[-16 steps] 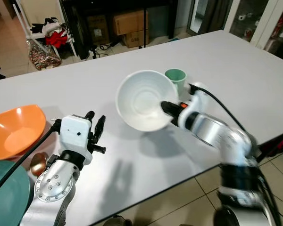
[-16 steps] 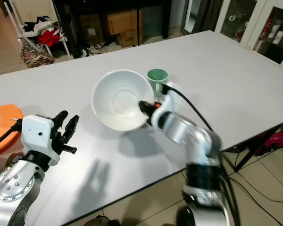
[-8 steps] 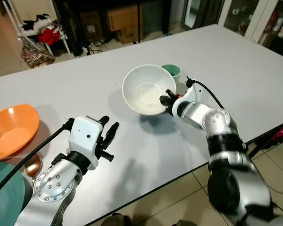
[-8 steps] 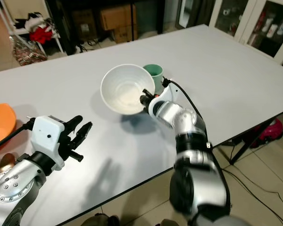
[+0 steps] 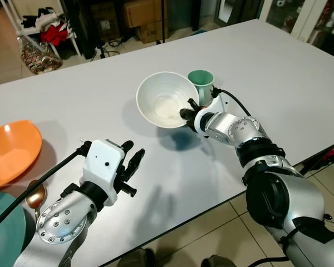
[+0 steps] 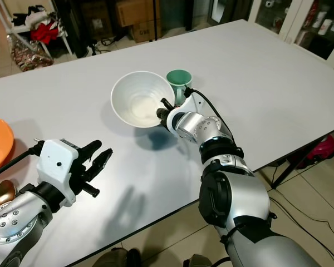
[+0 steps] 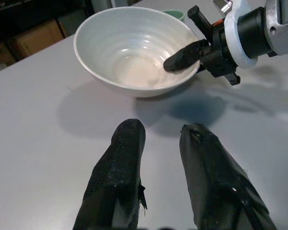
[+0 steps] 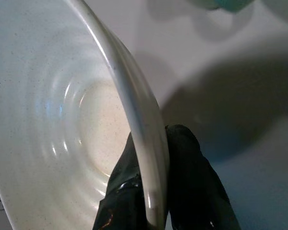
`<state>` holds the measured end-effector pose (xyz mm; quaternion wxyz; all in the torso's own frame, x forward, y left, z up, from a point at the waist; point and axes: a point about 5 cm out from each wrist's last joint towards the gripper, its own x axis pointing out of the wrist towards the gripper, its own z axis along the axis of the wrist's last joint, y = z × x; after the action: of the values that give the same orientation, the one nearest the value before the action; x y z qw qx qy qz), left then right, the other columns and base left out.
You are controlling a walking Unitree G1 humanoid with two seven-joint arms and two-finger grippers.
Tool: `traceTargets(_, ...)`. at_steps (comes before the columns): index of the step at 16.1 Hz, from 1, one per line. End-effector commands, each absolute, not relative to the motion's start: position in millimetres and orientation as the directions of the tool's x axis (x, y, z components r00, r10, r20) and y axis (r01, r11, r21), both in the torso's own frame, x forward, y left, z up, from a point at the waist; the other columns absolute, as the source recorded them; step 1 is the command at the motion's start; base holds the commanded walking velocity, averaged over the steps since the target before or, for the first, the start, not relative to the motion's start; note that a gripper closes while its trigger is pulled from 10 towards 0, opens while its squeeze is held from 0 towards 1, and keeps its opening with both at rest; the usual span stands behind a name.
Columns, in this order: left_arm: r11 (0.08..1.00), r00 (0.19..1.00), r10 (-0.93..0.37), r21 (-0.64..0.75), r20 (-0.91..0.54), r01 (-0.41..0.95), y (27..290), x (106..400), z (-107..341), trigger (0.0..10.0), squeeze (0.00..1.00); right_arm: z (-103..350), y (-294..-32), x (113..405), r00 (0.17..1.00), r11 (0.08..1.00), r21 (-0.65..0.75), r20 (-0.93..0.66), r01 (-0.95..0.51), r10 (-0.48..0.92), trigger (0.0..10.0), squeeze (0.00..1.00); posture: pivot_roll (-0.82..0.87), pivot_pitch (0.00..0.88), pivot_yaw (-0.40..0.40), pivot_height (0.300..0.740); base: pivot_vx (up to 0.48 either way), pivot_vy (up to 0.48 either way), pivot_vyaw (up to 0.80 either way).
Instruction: Setting the table
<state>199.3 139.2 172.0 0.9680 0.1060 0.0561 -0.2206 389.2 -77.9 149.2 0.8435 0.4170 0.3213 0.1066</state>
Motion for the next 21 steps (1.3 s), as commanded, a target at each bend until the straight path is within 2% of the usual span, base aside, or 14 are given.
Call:
traceTargets(1,0.874,0.892,-0.423,0.188,-0.16,0.448,139.5,196.4,174.7,10.0,0.0,159.2,-74.5,393.2,0.786,0.617,0.784,-0.422,0.067,0.451,10.0,0.0,0.0,0.146,0.075,0.74,0.0,0.0,0.0)
traceTargets(5,0.867,0.882,-0.435,0.18,-0.179,0.465,137.1,192.8,175.9,10.0,0.0,156.8,-67.5,393.7,0.779,0.657,0.748,-0.466,0.093,0.42,10.0,0.0,0.01,0.163,0.07,0.74,0.0,0.0,0.0)
traceTargets(6,0.867,0.882,-0.435,0.18,-0.181,0.464,137.1,192.1,176.1,10.0,0.0,157.0,-66.9,393.9,0.778,0.664,0.741,-0.472,0.095,0.416,10.0,0.27,0.01,0.167,0.067,0.74,0.0,0.0,0.0)
traceTargets(7,0.868,0.882,-0.433,0.178,-0.184,0.464,136.9,191.0,176.2,10.0,0.0,158.1,-66.4,394.5,0.779,0.67,0.736,-0.475,0.098,0.408,10.0,0.62,0.01,0.168,0.062,0.74,0.0,0.0,0.0)
traceTargets(8,0.869,0.883,-0.432,0.177,-0.186,0.462,136.7,190.1,175.9,10.0,0.0,159.6,-66.3,395.2,0.783,0.666,0.739,-0.473,0.103,0.404,10.0,0.81,0.01,0.169,0.059,0.74,0.0,0.0,0.0)
traceTargets(10,0.87,0.883,-0.429,0.175,-0.19,0.46,136.0,189.2,175.5,10.0,0.0,160.7,-65.9,395.9,0.786,0.664,0.74,-0.473,0.109,0.398,10.0,0.82,0.01,0.168,0.055,0.74,0.0,0.0,0.0)
traceTargets(13,0.872,0.884,-0.425,0.174,-0.193,0.457,135.9,189.3,175.3,10.0,0.0,163.6,-64.5,396.8,0.787,0.664,0.74,-0.47,0.105,0.4,10.0,0.98,0.01,0.162,0.049,0.74,0.0,0.0,0.0)
traceTargets(18,0.881,0.893,-0.413,0.171,-0.179,0.442,137.3,190.7,175.9,10.0,0.0,168.0,-68.1,398.5,0.788,0.676,0.73,-0.47,0.094,0.398,10.0,1.0,0.0,0.134,0.045,0.74,0.0,0.0,0.0)
traceTargets(21,0.903,0.907,-0.402,0.11,-0.13,0.416,137.0,192.5,175.7,10.0,0.0,176.7,-78.0,400.9,0.788,0.635,0.769,-0.436,0.075,0.434,10.0,1.0,-0.04,0.099,0.047,0.74,0.0,0.0,0.0)
